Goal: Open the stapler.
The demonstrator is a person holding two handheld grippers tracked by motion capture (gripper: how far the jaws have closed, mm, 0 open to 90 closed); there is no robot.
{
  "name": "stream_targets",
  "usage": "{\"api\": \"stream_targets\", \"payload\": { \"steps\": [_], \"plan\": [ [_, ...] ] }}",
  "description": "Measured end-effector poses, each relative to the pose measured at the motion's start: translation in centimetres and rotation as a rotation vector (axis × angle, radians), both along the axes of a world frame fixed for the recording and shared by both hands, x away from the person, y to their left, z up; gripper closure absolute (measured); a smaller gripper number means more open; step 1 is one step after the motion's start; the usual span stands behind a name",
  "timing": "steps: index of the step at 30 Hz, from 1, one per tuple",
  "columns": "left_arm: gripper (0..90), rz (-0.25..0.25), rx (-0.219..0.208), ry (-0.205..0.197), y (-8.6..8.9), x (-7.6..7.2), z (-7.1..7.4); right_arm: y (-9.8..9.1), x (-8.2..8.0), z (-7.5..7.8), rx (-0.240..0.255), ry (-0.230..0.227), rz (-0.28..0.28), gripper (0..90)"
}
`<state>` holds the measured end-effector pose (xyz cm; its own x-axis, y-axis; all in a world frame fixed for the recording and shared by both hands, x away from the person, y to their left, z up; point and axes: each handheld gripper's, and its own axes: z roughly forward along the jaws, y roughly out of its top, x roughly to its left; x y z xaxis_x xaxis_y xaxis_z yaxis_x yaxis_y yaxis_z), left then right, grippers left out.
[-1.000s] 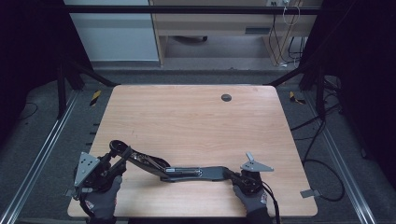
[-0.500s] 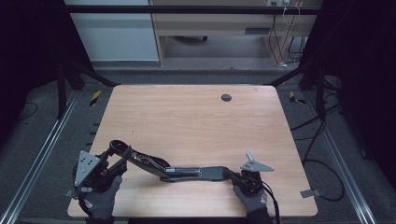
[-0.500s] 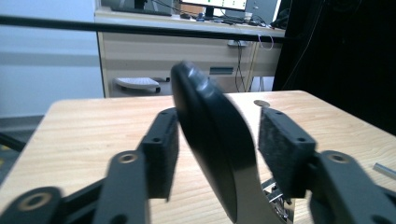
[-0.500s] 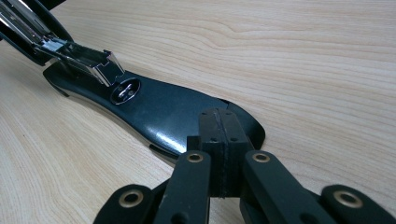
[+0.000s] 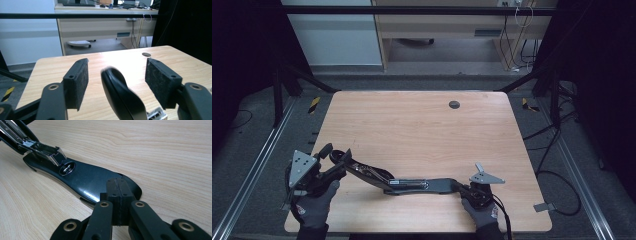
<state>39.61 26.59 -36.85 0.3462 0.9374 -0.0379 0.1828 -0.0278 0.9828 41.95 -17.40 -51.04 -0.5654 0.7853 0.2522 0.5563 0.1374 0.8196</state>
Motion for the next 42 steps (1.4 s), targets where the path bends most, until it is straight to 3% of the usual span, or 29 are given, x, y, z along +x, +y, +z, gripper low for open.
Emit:
{"api": "stream_targets", "payload": {
  "steps": [11, 26, 34, 42],
  "plan": [
    [34.1, 0.027, -0.011, -0.023, 1.1, 0.0, 1.6, 0.0, 0.0, 0.0, -0.002, -0.001, -0.001, 90.0],
    [36.6, 0.119, -0.046, -0.062, 4.9, -1.0, 2.5, 0.1, 0.0, 0.0, -0.004, -0.003, -0.003, 90.0],
    [39.7, 0.148, -0.025, -0.018, 5.6, -1.1, 0.5, 0.0, 0.1, 0.0, -0.004, -0.002, -0.001, 90.0],
    [43.8, 0.137, 0.028, 0.066, 4.9, -0.9, -3.0, 0.0, 0.1, 0.0, -0.005, -0.003, 0.0, 90.0]
  ]
}}
